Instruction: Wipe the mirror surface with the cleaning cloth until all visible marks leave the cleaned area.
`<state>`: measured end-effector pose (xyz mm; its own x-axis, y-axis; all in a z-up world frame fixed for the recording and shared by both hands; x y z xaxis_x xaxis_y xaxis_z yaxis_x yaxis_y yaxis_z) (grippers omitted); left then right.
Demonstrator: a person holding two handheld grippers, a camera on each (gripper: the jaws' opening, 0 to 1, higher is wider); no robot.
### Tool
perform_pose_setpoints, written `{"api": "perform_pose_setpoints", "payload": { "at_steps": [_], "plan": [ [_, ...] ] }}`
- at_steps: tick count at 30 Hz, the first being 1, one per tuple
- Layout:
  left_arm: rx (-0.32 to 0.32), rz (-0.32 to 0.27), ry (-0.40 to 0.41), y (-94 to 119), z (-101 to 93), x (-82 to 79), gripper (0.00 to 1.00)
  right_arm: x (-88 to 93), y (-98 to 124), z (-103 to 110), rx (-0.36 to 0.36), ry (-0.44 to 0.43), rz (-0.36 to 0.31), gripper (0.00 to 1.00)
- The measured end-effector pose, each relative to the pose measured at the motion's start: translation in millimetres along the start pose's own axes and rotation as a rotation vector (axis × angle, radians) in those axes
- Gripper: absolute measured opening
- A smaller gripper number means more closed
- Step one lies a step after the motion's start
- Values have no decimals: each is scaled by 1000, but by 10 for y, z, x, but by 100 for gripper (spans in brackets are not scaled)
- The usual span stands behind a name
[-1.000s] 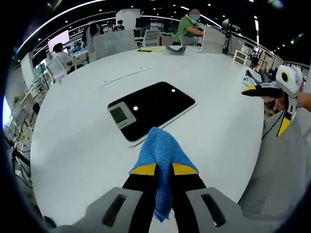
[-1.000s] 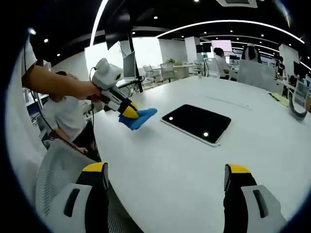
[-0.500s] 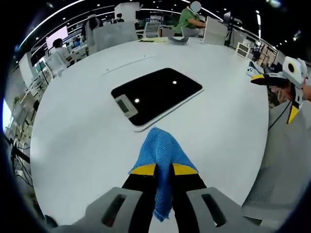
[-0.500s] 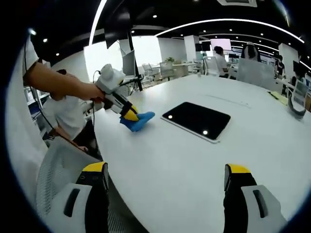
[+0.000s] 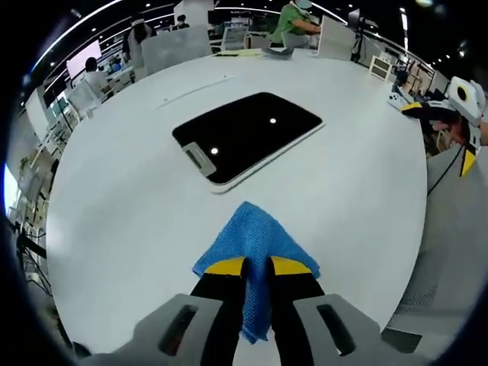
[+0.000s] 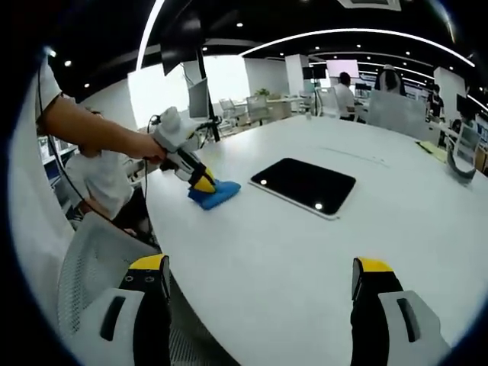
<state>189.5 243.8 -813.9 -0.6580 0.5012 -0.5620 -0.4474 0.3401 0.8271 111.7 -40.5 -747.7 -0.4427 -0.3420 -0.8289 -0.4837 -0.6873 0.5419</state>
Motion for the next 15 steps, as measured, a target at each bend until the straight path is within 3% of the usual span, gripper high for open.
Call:
{"api": "perform_pose_setpoints", "payload": {
  "at_steps": [15],
  "plan": [
    [-2,12,-81,-54,61,46,27,38,34,-30,11,-17,-1,100]
  ]
}}
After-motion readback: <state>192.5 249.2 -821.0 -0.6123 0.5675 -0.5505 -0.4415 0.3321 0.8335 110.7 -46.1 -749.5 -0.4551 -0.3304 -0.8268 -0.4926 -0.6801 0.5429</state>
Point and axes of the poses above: the point that each gripper's makers call its tool centre point, and the gripper's own axes: y roughly backward along the fingers, z roughly to its left, x roughly out of its underside, the point moved 3 cm from there along y, roughly backward along the fingers, and after that the axes turned 2 degrees about -x, right-handed, at the moved point
